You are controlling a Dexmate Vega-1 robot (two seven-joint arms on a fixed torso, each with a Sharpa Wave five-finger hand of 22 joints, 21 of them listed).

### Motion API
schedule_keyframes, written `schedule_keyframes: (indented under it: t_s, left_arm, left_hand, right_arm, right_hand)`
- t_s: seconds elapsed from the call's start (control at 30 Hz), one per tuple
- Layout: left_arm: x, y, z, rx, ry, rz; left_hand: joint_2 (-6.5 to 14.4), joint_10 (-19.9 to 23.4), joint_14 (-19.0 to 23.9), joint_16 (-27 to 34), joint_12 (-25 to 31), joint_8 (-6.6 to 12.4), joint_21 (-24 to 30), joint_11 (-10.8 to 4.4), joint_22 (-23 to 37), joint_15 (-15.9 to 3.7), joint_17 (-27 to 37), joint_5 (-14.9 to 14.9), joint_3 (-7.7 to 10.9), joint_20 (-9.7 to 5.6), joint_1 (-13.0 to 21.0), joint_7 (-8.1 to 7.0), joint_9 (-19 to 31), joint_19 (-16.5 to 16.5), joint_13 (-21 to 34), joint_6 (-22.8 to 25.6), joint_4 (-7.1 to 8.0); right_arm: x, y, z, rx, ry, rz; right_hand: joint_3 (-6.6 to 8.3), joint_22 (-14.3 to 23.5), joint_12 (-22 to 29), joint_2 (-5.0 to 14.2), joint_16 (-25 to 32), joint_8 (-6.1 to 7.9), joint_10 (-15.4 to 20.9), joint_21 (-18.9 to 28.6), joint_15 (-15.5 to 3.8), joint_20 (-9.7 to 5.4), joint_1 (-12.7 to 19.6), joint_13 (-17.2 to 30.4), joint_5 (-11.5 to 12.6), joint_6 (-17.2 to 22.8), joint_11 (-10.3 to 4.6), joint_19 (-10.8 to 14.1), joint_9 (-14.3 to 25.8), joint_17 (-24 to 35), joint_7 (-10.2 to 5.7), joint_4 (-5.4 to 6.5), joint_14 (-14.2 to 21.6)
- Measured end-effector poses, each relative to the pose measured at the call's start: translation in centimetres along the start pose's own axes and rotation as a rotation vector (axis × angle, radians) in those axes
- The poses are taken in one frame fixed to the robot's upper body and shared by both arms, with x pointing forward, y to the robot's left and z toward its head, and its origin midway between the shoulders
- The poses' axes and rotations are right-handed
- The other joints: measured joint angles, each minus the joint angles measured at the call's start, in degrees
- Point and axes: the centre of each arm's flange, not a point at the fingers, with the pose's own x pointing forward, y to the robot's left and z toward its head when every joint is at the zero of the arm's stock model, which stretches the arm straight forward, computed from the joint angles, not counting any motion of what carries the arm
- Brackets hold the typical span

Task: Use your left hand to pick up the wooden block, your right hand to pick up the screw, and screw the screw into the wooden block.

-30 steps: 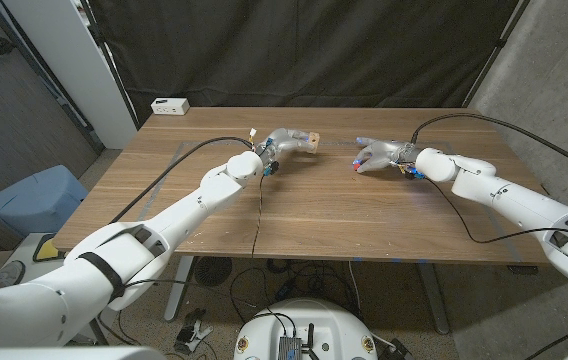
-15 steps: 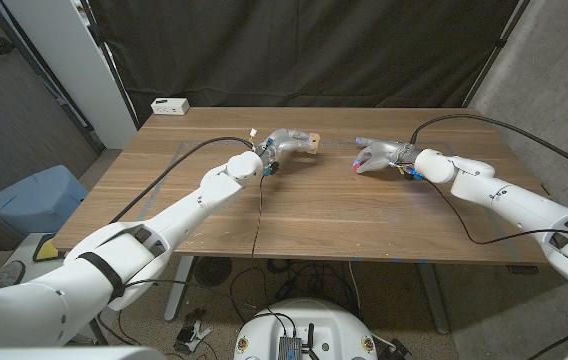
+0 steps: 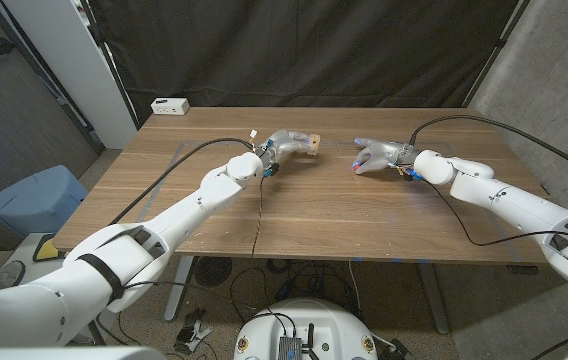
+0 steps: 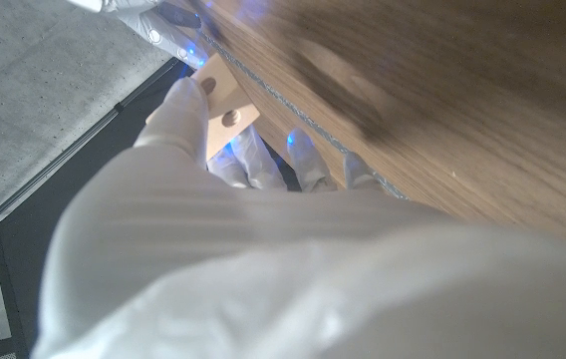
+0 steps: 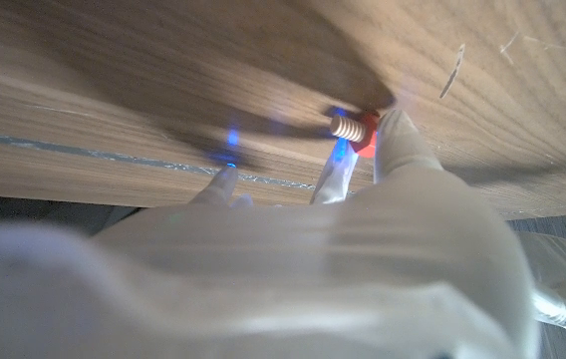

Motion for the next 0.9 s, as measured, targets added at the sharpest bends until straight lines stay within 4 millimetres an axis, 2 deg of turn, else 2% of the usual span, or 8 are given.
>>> schedule_keyframes:
  t_s: [0.43, 0.9]
  left_arm:
    - [-0.04, -0.11, -0.04, -0.003, 0.001, -0.006]
    - [0.12, -0.3, -0.23, -0.005, 0.004, -0.018]
  left_hand:
    - [0.0, 0.0, 0.0, 0.0, -0.3, -0.03, 0.0, 0.01, 0.0, 0.0, 0.0, 0.4, -0.03, 0.0, 0.0, 0.02, 0.0, 0.0, 0.0, 0.0, -0.03]
    - [0.0, 0.0, 0.0, 0.0, -0.4, -0.25, 0.0, 0.02, 0.0, 0.0, 0.0, 0.4, -0.15, 0.0, 0.0, -0.01, 0.0, 0.0, -0.1, 0.0, -0.16]
  right_arm:
    - [-0.33, -0.17, -0.01, 0.005, 0.0, -0.013]
    - [-0.79, -0.33, -0.19, 0.067, -0.004, -0.047]
  right_hand:
    - [0.0, 0.0, 0.0, -0.24, 0.0, 0.25, 0.3, 0.0, -0.19, -0.21, 0.2, 0.0, 0.0, 0.6, 0.31, 0.2, 0.1, 0.0, 0.0, 0.0, 0.2]
    - [0.0, 0.0, 0.0, -0.24, 0.0, 0.68, 0.7, 0.0, -0.4, -0.11, 0.2, 0.0, 0.0, 0.8, -0.11, 0.7, 0.4, 0.0, -0.21, 0.0, 0.4]
